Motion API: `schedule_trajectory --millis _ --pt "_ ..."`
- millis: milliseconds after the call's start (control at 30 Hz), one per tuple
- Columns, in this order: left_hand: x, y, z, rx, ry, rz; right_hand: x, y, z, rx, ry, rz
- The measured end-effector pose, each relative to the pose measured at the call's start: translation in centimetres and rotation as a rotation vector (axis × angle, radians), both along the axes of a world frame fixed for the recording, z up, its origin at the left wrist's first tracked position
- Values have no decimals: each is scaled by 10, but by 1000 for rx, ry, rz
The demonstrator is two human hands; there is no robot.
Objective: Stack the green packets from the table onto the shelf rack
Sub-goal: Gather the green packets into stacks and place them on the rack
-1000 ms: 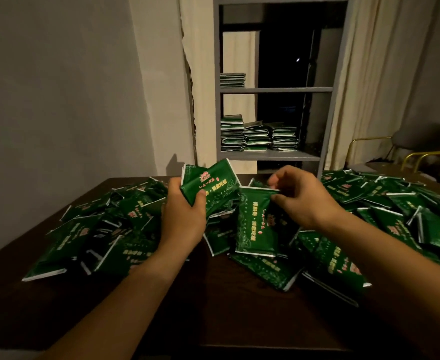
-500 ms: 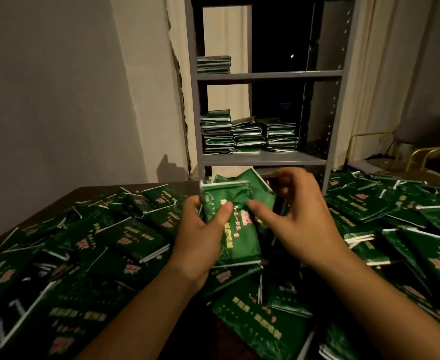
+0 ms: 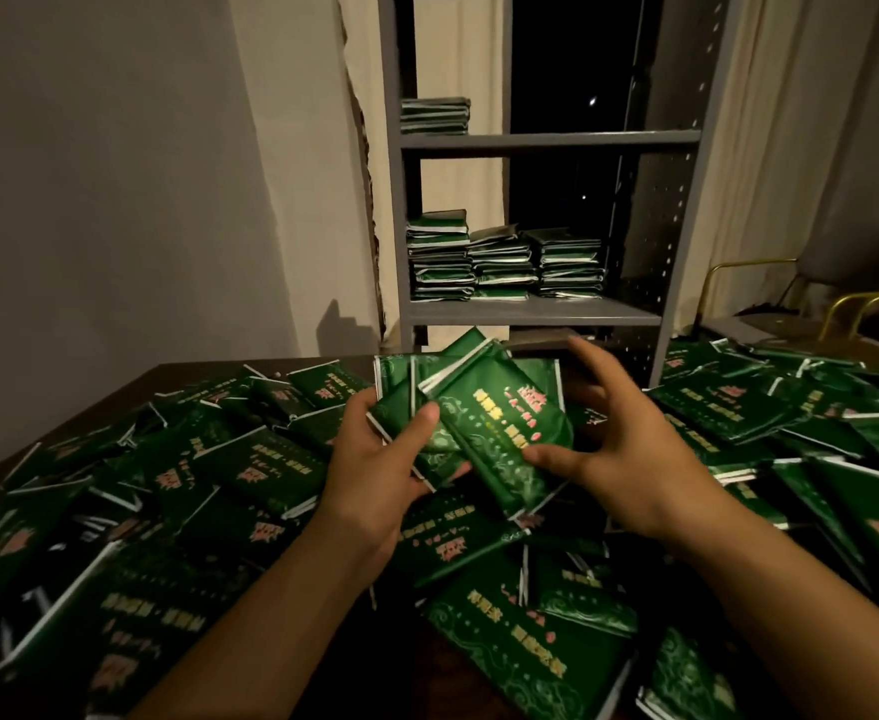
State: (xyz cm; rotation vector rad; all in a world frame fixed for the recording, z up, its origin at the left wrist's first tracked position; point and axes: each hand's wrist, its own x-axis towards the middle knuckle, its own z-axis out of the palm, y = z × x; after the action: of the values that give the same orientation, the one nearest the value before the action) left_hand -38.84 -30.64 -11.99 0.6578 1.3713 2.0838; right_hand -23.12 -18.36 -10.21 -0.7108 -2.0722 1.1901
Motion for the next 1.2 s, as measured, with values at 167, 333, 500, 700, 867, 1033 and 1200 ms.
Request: schedule_trajectory --millis 167,333,500,700,867,1033,1200 --pt "-5 -2 -5 -30 64 75 8 11 5 -136 191 -171" --pt "-3 0 -6 -38 85 114 25 13 19 -287 285 27" --pt "3 -3 0 -67 160 -22 13 11 5 -194 65 130" --pt "10 -2 2 -10 114 -1 19 20 6 -268 123 -22" --pt "-1 -8 -1 -24 193 146 23 18 8 -209 32 55" --pt "6 -8 0 -64 179 57 19 9 6 -194 72 190" --pt "14 -13 4 -33 96 -124 11 6 1 -256 229 84"
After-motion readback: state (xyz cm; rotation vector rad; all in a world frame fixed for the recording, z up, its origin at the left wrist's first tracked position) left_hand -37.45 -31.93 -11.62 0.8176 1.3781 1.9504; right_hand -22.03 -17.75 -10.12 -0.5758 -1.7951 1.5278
